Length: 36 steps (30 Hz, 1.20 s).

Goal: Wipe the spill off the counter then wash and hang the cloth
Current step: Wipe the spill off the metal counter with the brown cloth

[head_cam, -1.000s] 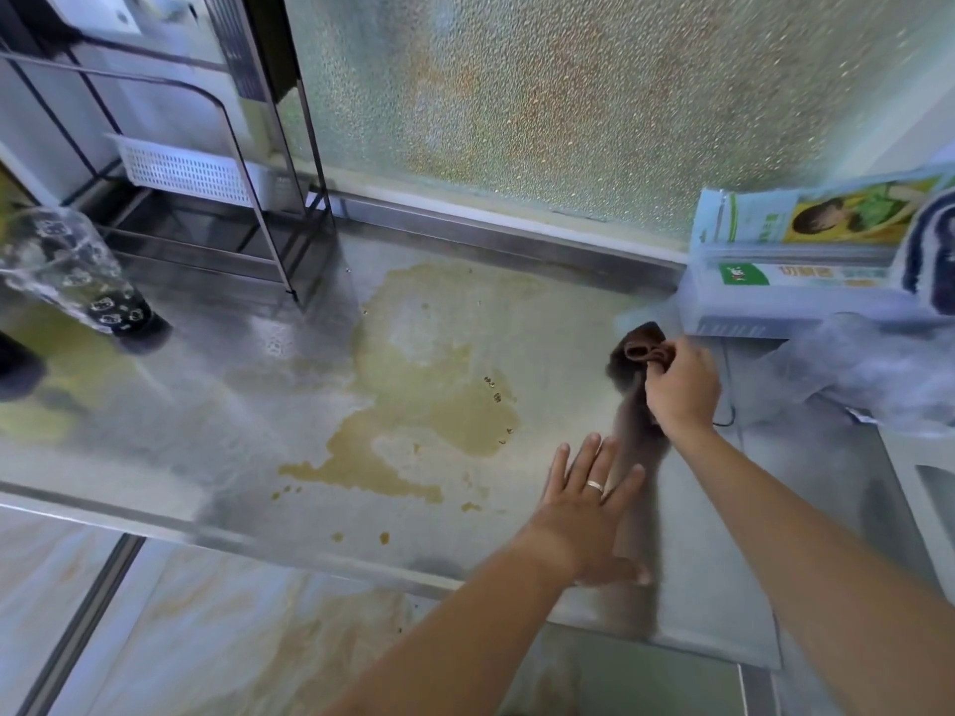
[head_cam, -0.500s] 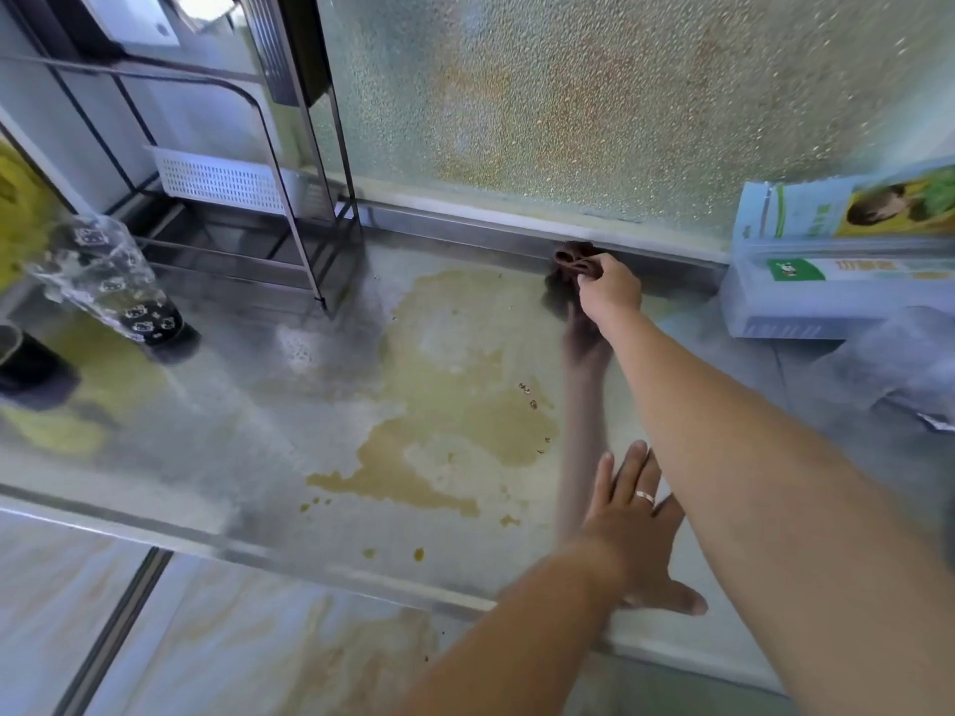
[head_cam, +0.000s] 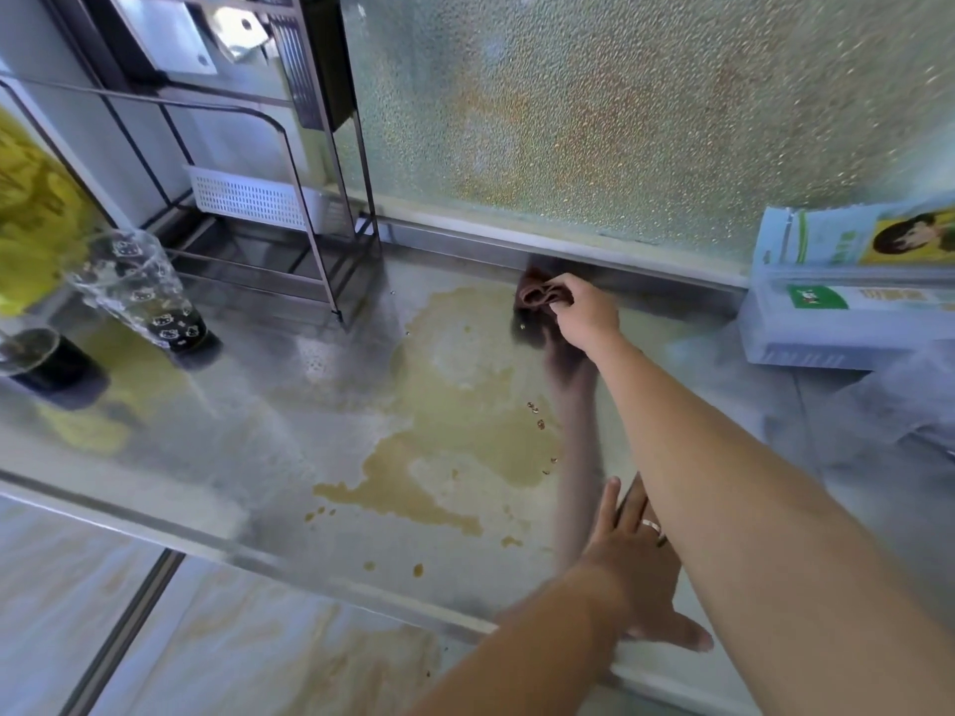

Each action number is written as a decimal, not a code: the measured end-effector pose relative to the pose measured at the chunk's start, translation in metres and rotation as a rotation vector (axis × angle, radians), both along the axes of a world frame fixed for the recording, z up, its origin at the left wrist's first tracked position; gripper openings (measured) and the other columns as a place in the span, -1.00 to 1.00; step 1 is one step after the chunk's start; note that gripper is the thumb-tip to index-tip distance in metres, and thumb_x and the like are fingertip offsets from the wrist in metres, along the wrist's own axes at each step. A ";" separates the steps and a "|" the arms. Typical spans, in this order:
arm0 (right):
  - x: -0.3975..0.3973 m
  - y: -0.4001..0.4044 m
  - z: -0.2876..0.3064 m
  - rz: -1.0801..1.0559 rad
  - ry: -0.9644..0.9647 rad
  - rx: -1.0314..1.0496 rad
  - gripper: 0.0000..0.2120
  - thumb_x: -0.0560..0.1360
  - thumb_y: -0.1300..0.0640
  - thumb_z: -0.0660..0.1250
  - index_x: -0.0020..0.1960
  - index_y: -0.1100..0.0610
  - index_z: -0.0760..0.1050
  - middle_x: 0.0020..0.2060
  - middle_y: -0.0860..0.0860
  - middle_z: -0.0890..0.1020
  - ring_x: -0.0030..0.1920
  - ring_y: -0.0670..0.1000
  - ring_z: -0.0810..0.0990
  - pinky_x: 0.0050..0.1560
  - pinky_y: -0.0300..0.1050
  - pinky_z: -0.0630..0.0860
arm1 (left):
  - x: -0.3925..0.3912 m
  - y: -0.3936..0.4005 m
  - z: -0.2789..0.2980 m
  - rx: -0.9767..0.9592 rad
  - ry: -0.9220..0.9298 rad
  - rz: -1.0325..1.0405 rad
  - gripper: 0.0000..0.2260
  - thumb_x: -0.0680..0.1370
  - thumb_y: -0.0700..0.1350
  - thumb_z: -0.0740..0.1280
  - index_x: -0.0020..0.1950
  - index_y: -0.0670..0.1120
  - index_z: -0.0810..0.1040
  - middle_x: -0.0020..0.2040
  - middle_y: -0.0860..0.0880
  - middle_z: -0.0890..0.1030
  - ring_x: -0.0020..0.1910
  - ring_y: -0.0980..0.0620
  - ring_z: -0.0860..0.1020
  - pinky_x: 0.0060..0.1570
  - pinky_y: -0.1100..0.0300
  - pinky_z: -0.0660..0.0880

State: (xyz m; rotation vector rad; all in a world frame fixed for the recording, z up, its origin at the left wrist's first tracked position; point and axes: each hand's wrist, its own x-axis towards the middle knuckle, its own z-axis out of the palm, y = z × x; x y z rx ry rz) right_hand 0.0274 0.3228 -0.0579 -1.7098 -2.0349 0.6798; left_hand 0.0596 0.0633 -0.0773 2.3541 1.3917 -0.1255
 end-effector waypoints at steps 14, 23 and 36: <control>0.011 -0.089 0.010 0.398 0.043 -0.235 -0.68 0.59 0.28 0.31 0.22 -0.06 0.60 0.20 -0.04 0.66 0.18 0.03 0.57 0.13 -0.16 0.36 | 0.013 0.004 -0.037 0.021 -0.036 0.083 0.15 0.32 0.42 0.43 0.66 0.01 -0.14 0.47 -0.09 -0.57 0.53 -0.17 -0.50 0.47 -0.29 -0.40; 0.053 -0.073 0.047 -0.058 0.366 -0.092 -0.69 0.55 0.31 0.33 0.18 -0.01 0.59 0.04 -0.03 0.65 0.07 0.00 0.59 0.11 -0.17 0.42 | 0.005 0.006 -0.012 -0.100 -0.078 0.061 0.15 0.38 0.35 0.47 0.64 0.08 -0.29 0.57 -0.08 -0.48 0.48 -0.10 -0.59 0.48 -0.21 -0.46; 0.063 -0.110 0.016 0.109 0.007 -0.109 -0.69 0.58 0.25 0.30 0.26 0.00 0.56 0.19 0.00 0.66 0.19 0.09 0.59 0.22 -0.02 0.51 | -0.004 0.016 0.006 -0.253 -0.129 0.000 0.03 0.47 0.17 0.48 0.66 0.00 -0.17 0.62 -0.15 -0.36 0.53 -0.11 -0.51 0.50 -0.13 -0.46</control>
